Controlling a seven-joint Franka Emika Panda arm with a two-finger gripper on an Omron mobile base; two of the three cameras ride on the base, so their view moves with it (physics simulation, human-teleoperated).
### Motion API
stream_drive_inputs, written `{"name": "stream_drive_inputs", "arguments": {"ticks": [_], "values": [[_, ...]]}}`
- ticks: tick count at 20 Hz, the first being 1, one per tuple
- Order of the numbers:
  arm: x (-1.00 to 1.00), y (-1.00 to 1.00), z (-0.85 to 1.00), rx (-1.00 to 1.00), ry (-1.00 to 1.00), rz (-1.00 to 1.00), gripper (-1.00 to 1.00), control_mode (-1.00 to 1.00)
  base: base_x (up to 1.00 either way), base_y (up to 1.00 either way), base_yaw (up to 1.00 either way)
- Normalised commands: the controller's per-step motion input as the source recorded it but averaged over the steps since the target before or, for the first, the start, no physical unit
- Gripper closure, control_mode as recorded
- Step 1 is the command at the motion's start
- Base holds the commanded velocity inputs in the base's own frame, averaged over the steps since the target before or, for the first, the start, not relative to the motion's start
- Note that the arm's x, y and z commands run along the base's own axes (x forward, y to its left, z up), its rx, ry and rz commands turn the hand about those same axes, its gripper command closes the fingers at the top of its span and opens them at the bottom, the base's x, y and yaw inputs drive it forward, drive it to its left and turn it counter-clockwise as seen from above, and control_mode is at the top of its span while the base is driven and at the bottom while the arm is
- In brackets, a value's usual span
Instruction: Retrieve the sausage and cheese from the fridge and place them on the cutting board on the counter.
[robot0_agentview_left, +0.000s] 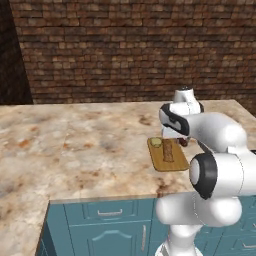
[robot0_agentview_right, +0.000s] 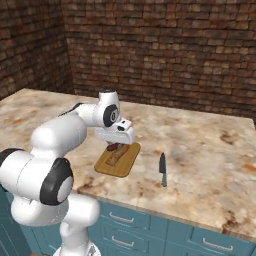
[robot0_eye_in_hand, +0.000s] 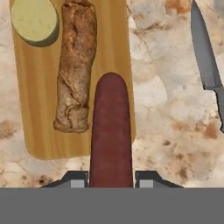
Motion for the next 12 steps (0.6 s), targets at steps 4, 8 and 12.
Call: {"name": "stream_drive_inputs", "arguments": {"ticks": [4, 8, 12], "values": [[0.34, -0.02, -0.26, 0.0, 0.02, 0.12, 1.0, -1.0, 0.0, 0.0, 0.0], [0.04, -0.14, -0.35, 0.0, 0.0, 0.02, 1.0, -1.0, 0.0, 0.0, 0.0], [0.04, -0.1, -0.57, 0.0, 0.0, 0.0, 1.0, -1.0, 0.0, 0.0, 0.0]]}}
